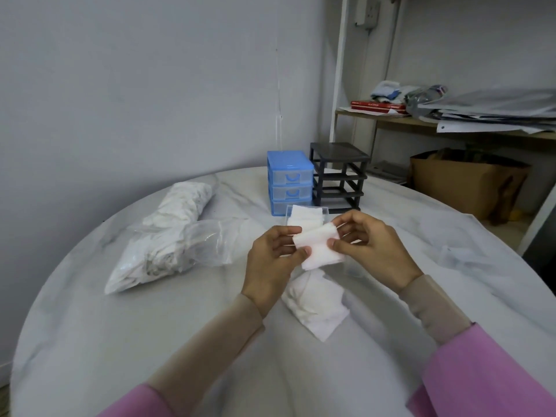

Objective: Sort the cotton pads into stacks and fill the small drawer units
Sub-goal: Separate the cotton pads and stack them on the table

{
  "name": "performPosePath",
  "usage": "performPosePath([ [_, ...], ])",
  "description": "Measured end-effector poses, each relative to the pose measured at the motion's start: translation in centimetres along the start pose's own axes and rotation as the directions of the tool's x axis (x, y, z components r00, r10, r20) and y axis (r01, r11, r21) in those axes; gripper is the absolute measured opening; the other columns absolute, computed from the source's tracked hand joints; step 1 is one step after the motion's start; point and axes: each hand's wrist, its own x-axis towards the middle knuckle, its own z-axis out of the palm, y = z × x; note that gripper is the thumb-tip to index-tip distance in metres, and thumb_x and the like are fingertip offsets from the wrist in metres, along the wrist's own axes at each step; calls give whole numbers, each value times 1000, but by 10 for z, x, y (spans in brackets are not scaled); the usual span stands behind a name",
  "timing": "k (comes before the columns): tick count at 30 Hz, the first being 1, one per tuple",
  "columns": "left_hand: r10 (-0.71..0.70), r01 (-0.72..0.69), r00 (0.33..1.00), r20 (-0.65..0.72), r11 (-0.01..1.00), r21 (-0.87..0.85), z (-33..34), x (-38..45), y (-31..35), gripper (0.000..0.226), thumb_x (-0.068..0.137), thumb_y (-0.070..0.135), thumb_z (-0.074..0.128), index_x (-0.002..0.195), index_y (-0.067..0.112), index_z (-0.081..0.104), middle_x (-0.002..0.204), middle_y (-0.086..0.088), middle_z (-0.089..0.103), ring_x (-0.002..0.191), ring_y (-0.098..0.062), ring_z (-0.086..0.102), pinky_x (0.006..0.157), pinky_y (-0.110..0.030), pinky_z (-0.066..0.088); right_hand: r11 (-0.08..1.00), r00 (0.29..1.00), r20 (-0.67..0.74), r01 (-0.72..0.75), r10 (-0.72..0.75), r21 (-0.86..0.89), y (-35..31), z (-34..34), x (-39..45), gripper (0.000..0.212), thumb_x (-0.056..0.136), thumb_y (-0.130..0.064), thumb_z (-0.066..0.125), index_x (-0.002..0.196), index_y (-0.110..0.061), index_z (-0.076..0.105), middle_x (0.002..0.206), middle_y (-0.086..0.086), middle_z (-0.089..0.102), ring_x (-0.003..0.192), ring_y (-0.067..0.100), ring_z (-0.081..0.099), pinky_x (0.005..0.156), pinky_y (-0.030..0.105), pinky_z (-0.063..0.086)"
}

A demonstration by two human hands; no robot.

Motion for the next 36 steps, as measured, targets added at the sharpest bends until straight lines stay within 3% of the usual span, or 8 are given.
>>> performPosePath([
  [3, -9, 9, 1000, -14, 999, -39, 12, 13, 9, 31, 75, -12, 67, 101, 4, 57, 76, -4, 61, 66, -7, 61, 60, -12, 51, 1000, 997, -72, -21, 20, -11, 3, -11, 4, 19, 79, -7, 71, 91, -16, 60, 80, -6, 60, 71, 6, 56, 67, 10, 46],
  [8, -18, 16, 999, 46, 999, 40, 41, 37, 16, 19, 76, -6, 69, 90, 5, 62, 82, -7, 63, 77, -15, 60, 69, -17, 53, 997, 979, -200, -58, 48, -41, 13, -32, 8, 25, 80, -9, 70, 99, -20, 56, 84, -7, 58, 72, 7, 57, 66, 13, 49],
  [14, -26, 21, 998, 64, 996, 89, 68, 46, 3, 22, 78, -4, 69, 97, 5, 63, 84, -6, 63, 76, -14, 59, 65, -14, 51, 973, 968, -240, -121, 72, -198, 22, -45, 10, 19, 84, -8, 66, 94, -20, 56, 101, 2, 59, 90, 22, 59, 67, 14, 45],
  [19, 15, -30, 995, 96, 987, 161, 77, 47, -4, 29, 78, -6, 67, 98, 15, 63, 80, 3, 60, 73, -12, 58, 69, -14, 49, 935, 963, -245, -188, 115, -300, 28, -52, 10, 14, 86, -11, 64, 94, -18, 56, 98, 1, 57, 83, 16, 57, 62, 10, 40],
  [22, 67, -105, 988, 140, 955, 279, 79, 45, -8, 26, 80, -5, 66, 85, 20, 66, 84, 2, 65, 77, -14, 63, 71, -18, 52, 901, 964, -230, -217, 136, -375, 31, -54, 9, 12, 86, -12, 64, 94, -18, 57, 98, 4, 61, 86, 19, 58, 75, 23, 47],
  [25, 114, -182, 977, 180, 887, 423, 82, 43, -9, 20, 82, -1, 65, 88, 18, 67, 91, -3, 68, 82, -16, 63, 74, -18, 51, 815, 961, -202, -266, 187, -514, 33, -54, 8, 10, 88, -19, 61, 92, -25, 55, 101, 3, 64, 96, 21, 56, 96, 35, 39],
  [28, 172, -281, 955, 240, 780, 559, 84, 40, -9, 16, 85, 8, 63, 98, 17, 68, 95, -2, 69, 88, -13, 61, 83, -19, 46, 709, 956, -211, -292, 203, -642, 34, -57, 7, 12, 90, -25, 56, 102, -28, 57, 105, -2, 64, 102, 18, 52, 96, 35, 26],
  [36, 208, -378, 926, 316, 463, 802, 84, 38, -9, 22, 94, 23, 49, 113, 26, 61, 112, 5, 62, 112, -16, 46, 104, -33, 25, 624, 961, -178, -272, 210, -733, 34, -57, 5, 23, 90, -29, 55, 112, -28, 61, 108, -3, 64, 105, 16, 47, 89, 35, 23],
])
